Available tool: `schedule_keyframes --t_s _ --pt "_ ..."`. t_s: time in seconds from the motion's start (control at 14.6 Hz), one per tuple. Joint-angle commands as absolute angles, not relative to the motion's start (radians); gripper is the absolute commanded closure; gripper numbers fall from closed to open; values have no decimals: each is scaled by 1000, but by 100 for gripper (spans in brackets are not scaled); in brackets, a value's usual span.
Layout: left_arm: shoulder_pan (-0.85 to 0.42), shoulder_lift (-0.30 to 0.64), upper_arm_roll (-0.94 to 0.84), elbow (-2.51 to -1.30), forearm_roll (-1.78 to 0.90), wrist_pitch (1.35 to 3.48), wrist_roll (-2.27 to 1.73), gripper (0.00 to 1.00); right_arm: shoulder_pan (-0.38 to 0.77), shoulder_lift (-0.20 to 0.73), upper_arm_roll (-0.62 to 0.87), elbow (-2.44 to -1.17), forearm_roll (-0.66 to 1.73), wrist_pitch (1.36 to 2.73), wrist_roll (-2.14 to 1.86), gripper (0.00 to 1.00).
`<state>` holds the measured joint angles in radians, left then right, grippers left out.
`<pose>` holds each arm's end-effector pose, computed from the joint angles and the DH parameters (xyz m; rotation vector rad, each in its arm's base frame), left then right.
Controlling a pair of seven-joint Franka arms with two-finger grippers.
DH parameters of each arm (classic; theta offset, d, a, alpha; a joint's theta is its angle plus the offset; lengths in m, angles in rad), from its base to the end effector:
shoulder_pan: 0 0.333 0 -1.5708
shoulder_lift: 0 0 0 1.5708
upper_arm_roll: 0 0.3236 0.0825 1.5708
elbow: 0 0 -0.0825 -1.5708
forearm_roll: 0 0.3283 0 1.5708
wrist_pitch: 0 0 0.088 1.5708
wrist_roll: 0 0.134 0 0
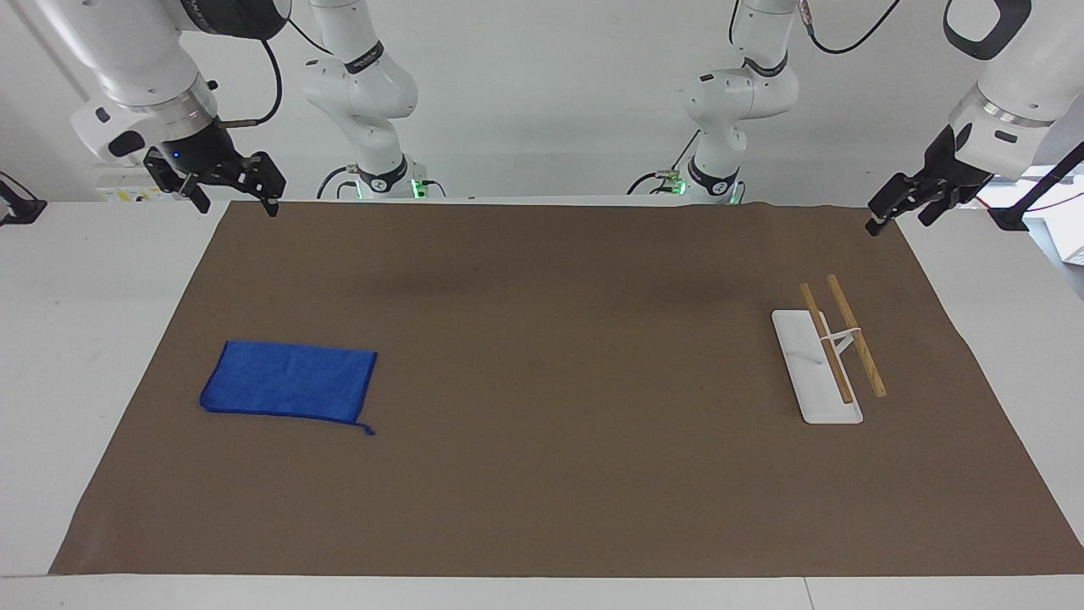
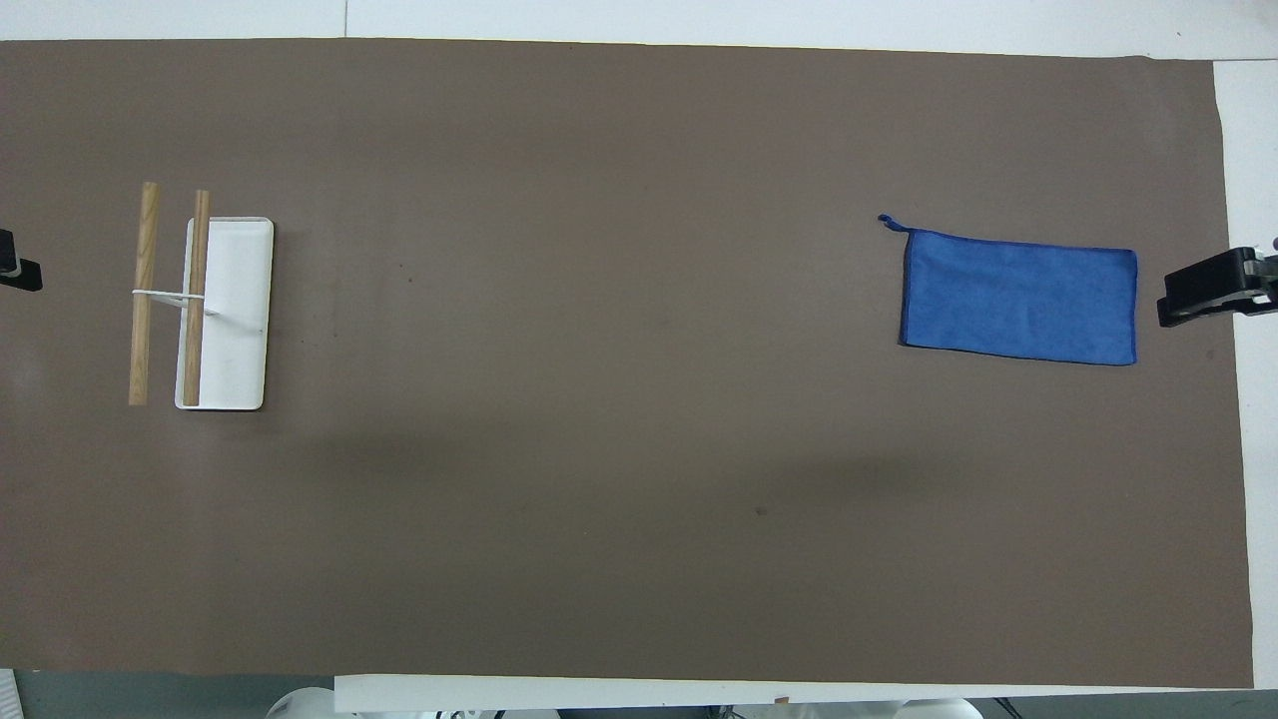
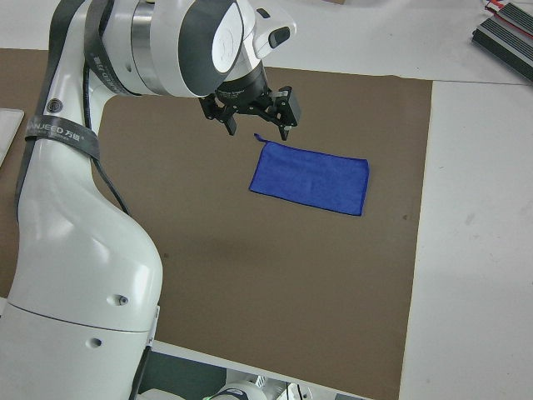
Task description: Right arm passes towel to left arm to hang
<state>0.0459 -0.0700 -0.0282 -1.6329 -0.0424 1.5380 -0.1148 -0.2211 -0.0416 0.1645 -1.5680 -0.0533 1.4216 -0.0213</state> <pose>0.4720 0.0020 0.6106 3.0954 0.2042 -0.0417 0.4659 -0.0323 0.6143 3.0808 -0.0631 -0.1659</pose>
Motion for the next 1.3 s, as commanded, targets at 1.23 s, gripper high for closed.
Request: schedule_keyframes --t_s 1.23 --pt "38 -87 -107 -1620 -2 1496 -41 0 -293 135 166 -2109 -31 2230 -120 1"
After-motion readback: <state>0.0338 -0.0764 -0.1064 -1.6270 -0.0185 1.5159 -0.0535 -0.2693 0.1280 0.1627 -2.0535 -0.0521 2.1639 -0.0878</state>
